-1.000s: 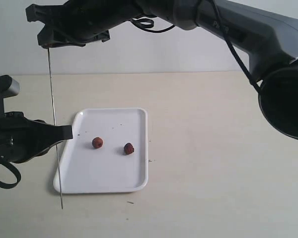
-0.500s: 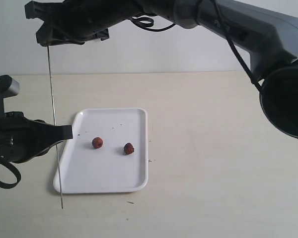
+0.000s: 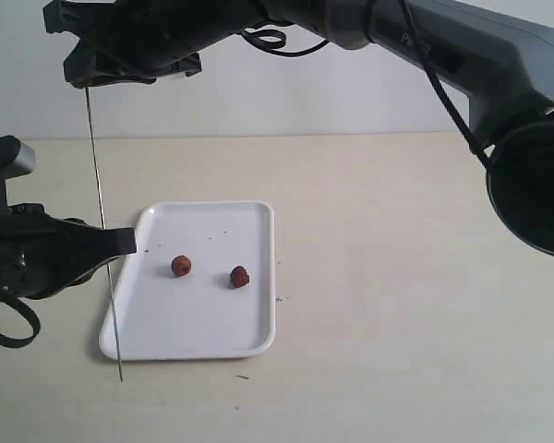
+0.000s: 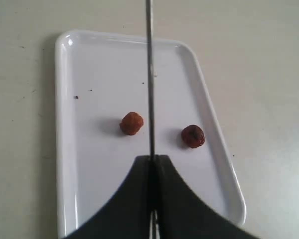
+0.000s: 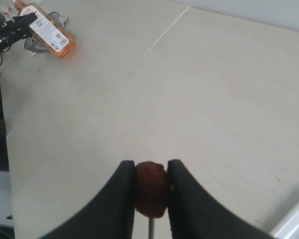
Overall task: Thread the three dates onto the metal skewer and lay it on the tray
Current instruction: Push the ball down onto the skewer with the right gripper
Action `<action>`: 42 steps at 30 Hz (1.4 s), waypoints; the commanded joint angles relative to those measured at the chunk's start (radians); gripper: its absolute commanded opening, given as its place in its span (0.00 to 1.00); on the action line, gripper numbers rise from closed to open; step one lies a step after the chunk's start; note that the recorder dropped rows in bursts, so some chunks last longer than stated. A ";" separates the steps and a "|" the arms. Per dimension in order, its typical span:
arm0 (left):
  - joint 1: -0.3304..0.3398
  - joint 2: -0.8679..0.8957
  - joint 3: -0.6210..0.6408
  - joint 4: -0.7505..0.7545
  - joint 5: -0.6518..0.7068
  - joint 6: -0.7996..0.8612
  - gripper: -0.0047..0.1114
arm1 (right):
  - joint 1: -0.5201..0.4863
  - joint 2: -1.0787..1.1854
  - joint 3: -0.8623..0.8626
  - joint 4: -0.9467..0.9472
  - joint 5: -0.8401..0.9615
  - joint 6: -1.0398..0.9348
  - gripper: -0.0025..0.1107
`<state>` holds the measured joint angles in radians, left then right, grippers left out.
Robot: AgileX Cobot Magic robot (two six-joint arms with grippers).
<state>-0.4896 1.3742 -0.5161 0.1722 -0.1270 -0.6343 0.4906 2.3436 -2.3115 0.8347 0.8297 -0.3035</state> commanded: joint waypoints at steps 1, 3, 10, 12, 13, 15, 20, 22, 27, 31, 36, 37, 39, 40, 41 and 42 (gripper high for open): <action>0.003 0.006 0.001 -0.004 -0.046 -0.025 0.04 | -0.002 -0.009 0.001 -0.003 0.015 -0.010 0.21; 0.003 0.006 0.001 -0.004 -0.058 -0.027 0.04 | -0.002 -0.009 0.001 -0.003 0.017 -0.010 0.21; 0.003 0.006 0.001 -0.004 -0.085 -0.144 0.04 | -0.002 -0.009 0.001 -0.005 0.014 -0.010 0.16; 0.003 0.006 0.001 -0.004 -0.094 -0.183 0.04 | -0.002 -0.009 0.001 -0.005 0.006 -0.014 0.09; 0.003 0.006 0.001 -0.004 -0.103 -0.202 0.04 | -0.002 -0.009 0.001 -0.005 0.007 -0.025 0.06; 0.003 0.006 0.001 -0.004 -0.124 -0.235 0.04 | -0.002 -0.009 0.001 -0.004 0.007 -0.038 0.02; 0.003 0.006 0.001 -0.028 -0.153 -0.241 0.04 | -0.002 -0.009 0.001 -0.004 0.008 -0.042 0.02; 0.005 0.006 0.001 -0.030 -0.164 -0.244 0.04 | -0.002 -0.009 0.001 -0.004 0.008 -0.042 0.02; 0.044 0.006 0.001 -0.032 -0.170 -0.290 0.04 | -0.002 -0.009 0.001 -0.002 0.006 -0.042 0.02; 0.079 0.006 0.001 -0.032 -0.182 -0.293 0.04 | -0.002 -0.009 0.001 -0.002 0.006 -0.044 0.02; 0.101 0.006 0.001 -0.029 -0.226 -0.293 0.04 | -0.002 -0.009 0.001 -0.002 0.013 -0.044 0.02; 0.101 0.006 0.001 -0.021 -0.231 -0.290 0.04 | -0.002 -0.009 0.001 -0.002 0.015 -0.044 0.02; 0.101 0.006 0.001 0.000 -0.240 -0.288 0.04 | -0.002 -0.009 0.001 0.003 0.024 -0.049 0.02; 0.101 0.006 0.001 0.000 -0.239 -0.285 0.04 | -0.002 -0.009 0.001 0.003 0.027 -0.051 0.02; 0.101 0.006 0.001 0.000 -0.241 -0.285 0.04 | -0.002 -0.009 0.001 0.003 0.031 -0.052 0.02; 0.101 0.006 0.001 0.000 -0.244 -0.285 0.04 | -0.002 -0.009 0.001 0.003 0.035 -0.052 0.02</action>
<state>-0.4056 1.3831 -0.5161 0.2271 -0.3500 -0.8787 0.4906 2.3436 -2.3115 0.8475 0.8131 -0.3417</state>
